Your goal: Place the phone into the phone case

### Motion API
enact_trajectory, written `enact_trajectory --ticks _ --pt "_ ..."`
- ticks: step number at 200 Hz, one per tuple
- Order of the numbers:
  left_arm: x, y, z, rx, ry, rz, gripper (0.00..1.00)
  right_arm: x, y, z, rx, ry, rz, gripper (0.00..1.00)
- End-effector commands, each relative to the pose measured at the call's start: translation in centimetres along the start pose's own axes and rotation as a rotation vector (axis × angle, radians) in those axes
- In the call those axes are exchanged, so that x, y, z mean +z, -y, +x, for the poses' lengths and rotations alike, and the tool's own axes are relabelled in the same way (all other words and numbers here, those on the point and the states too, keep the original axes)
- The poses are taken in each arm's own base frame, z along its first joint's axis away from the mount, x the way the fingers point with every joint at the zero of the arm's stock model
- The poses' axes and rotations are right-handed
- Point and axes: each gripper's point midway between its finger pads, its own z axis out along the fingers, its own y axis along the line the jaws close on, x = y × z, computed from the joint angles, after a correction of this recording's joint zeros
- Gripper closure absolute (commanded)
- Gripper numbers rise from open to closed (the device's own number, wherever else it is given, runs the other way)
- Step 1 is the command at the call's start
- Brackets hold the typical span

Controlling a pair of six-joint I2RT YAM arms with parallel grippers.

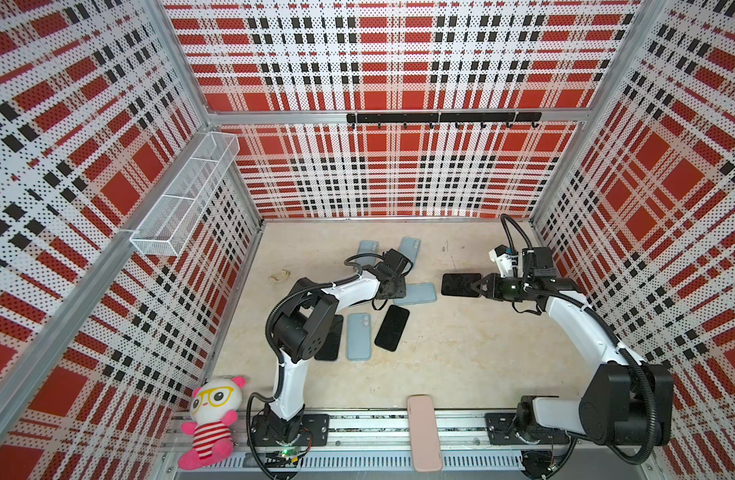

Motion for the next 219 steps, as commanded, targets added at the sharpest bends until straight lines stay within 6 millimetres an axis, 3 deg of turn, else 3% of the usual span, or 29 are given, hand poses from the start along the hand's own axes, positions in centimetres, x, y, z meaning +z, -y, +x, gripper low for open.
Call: enact_trajectory --ticks 1,39,91,151,188,219 --pt "0.9 -0.2 0.6 0.024 -0.036 -0.018 0.62 -1.1 -1.3 -1.2 -0.048 0.054 -0.039 0.99" --pt "1.0 -0.4 1.5 0.042 -0.055 -0.027 0.66 -1.0 -2.2 -1.6 -0.04 0.052 -0.098 0.97" --pt "1.0 0.0 2.6 0.079 -0.083 -0.011 0.84 0.2 -2.4 -0.6 0.042 -0.02 -0.163 0.95" --pt "1.2 2.7 2.6 0.133 -0.091 0.063 0.86 2.2 -1.3 1.0 0.134 -0.138 -0.196 0.94" --pt "1.6 2.9 2.4 0.249 -0.087 0.075 0.84 3.7 -0.4 0.8 0.163 -0.169 -0.207 0.94" --pt "1.9 3.3 2.0 0.219 -0.096 0.124 0.84 4.7 0.2 1.2 0.202 -0.201 -0.21 0.95"
